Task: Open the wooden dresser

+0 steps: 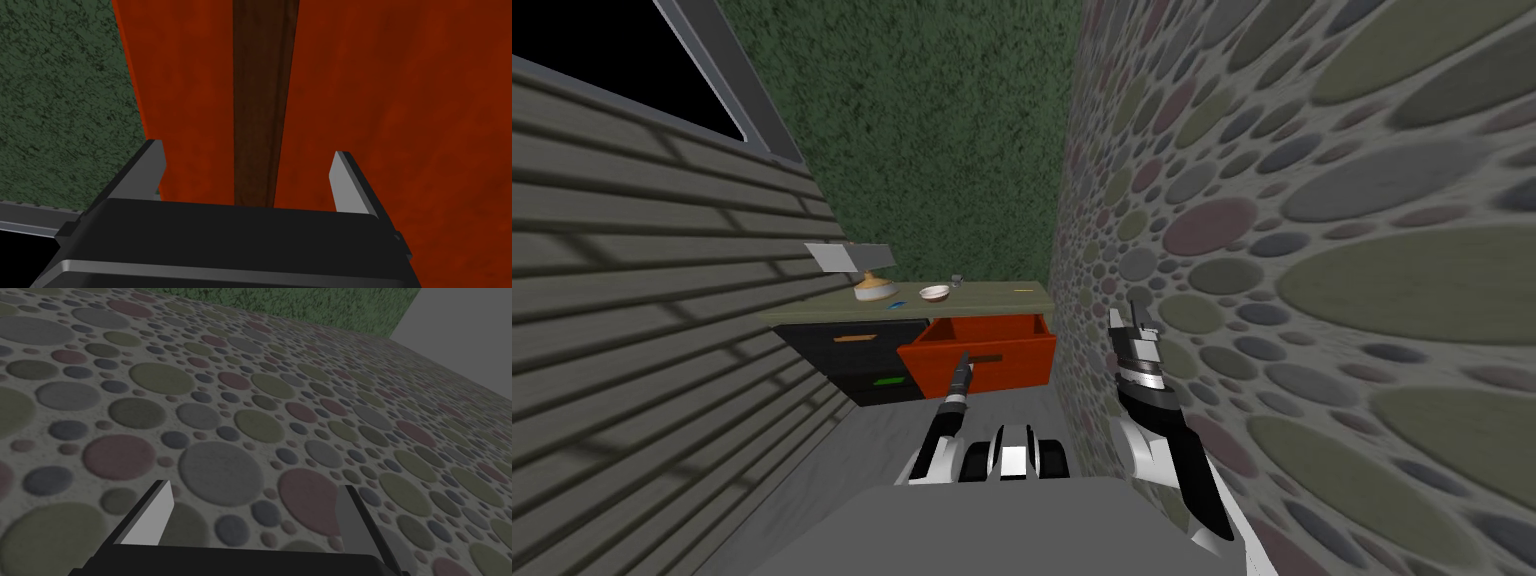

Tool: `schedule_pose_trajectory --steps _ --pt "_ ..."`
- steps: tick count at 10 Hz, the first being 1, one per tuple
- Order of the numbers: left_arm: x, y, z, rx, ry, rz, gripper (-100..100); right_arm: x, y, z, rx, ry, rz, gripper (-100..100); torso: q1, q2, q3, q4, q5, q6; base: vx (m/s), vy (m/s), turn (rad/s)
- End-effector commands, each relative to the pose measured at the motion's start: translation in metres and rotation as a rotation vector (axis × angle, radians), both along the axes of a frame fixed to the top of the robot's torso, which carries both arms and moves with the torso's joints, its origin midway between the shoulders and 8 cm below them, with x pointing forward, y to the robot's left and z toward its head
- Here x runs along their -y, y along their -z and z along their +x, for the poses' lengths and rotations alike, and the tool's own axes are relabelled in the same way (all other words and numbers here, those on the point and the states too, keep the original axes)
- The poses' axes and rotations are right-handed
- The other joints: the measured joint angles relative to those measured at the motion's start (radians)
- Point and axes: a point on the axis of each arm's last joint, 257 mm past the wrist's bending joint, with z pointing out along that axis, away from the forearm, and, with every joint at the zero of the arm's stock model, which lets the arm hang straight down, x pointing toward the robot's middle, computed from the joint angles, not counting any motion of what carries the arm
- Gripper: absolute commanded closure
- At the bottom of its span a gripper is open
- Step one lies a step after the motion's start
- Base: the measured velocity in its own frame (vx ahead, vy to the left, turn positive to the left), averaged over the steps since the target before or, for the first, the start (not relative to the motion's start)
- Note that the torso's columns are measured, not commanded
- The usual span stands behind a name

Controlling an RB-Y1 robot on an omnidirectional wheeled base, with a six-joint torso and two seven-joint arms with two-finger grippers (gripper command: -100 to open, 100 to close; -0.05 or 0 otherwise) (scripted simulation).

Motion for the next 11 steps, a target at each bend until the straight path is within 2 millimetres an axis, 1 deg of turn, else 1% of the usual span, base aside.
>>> schedule_pose_trajectory --steps 1,5,6,7,11 --pt "0.002 -0.015 0.010 0.001 0.006 0.002 -100 0.000 0.000 0.000 0.000 0.000 0.000 0 0.000 0.001 0.001 0.000 0.000 0.000 -0.022 -0.003 0.020" --pt "0.004 -0.038 0.021 0.001 0.016 0.004 -100 0.000 0.000 0.000 0.000 0.000 0.000 0 0.000 0.000 0.000 -0.001 0.000 0.000 -0.031 -0.007 0.023" --pt "0.002 -0.033 0.019 -0.003 0.014 0.003 -100 0.000 0.000 0.000 0.000 0.000 0.000 0 -0.001 0.001 0.000 0.001 -0.001 0.000 -0.009 -0.004 0.004" --pt "0.002 -0.032 0.019 -0.006 0.015 0.003 0 0.000 0.000 0.000 0.000 0.000 0.000 0 -0.001 0.001 0.000 0.000 0.000 0.000 0.000 0.000 0.000" --pt "0.002 -0.031 0.019 -0.009 0.014 0.003 0 0.000 0.000 0.000 0.000 0.000 0.000 0 0.000 0.000 0.000 -0.001 0.000 0.000 0.000 0.000 0.000"
